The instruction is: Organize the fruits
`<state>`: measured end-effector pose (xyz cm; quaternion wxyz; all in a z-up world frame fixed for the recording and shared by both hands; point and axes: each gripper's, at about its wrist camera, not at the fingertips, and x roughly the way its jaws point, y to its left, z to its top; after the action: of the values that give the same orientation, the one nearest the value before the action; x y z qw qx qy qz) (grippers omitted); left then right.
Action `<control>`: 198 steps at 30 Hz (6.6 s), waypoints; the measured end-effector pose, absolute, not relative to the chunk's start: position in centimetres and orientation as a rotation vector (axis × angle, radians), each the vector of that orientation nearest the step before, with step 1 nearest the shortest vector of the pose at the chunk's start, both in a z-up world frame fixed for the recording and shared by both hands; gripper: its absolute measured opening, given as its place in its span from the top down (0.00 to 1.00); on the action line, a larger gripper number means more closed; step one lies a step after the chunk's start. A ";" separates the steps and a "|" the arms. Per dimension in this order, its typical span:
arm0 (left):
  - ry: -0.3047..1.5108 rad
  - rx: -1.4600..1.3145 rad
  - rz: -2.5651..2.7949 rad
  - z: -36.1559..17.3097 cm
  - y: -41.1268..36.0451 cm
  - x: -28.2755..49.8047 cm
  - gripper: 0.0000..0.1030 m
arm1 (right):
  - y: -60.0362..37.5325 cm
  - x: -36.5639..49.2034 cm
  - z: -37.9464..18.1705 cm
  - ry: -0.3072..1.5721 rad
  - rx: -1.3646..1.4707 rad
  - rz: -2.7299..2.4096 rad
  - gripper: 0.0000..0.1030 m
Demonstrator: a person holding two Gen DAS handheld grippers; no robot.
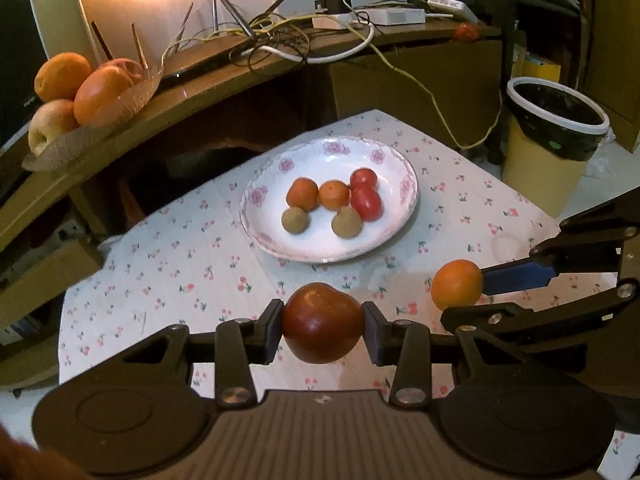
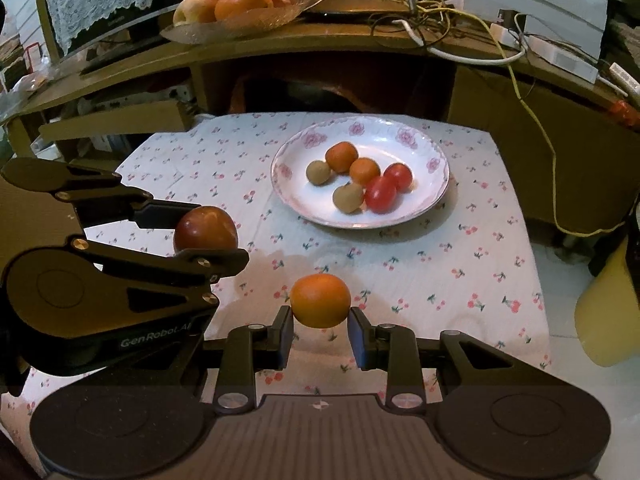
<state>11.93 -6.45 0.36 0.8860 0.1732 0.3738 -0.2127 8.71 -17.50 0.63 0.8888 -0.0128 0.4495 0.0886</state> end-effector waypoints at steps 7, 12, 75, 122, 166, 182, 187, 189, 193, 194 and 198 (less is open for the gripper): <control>0.754 0.378 -0.432 0.8 -7.3 12.9 0.56 | -18.0 9.6 0.9 0.918 -0.021 0.159 0.69; 0.745 0.377 -0.430 1.0 -7.6 13.5 0.56 | -18.4 10.1 1.0 0.910 -0.016 0.145 0.69; 0.792 0.203 -0.398 -2.4 -8.6 28.2 0.56 | -21.0 25.0 -2.1 0.831 -0.073 0.231 0.69; 0.669 0.237 -0.178 2.6 -6.1 15.5 0.00 | -21.4 12.9 4.2 0.828 -0.005 0.068 0.59; 0.778 0.171 -0.180 0.8 -2.5 3.8 0.00 | -17.8 1.9 3.1 0.895 0.060 0.058 0.58; 0.783 0.173 -0.180 0.5 -2.4 2.2 0.00 | -17.4 0.2 2.6 0.913 0.073 0.047 0.58; 0.782 0.171 -0.175 0.5 -2.3 1.6 0.00 | -17.3 0.0 2.6 0.915 0.073 0.047 0.58; 0.782 0.171 -0.175 0.5 -2.2 1.5 0.00 | -17.3 -0.3 2.5 0.916 0.071 0.047 0.58; 0.782 0.171 -0.173 0.5 -2.2 1.3 0.00 | -17.2 -0.5 2.5 0.918 0.070 0.047 0.58; 0.784 0.171 -0.172 0.5 -2.2 1.2 0.00 | -17.1 -0.6 2.4 0.918 0.070 0.047 0.58; 0.791 0.168 -0.170 0.3 -2.1 0.8 0.00 | -16.9 -1.2 2.1 0.925 0.065 0.046 0.57</control>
<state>0.77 -2.09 0.33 0.9159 0.0816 0.3842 -0.0825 -1.19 -16.87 2.14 0.8941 0.0315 0.4463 0.0221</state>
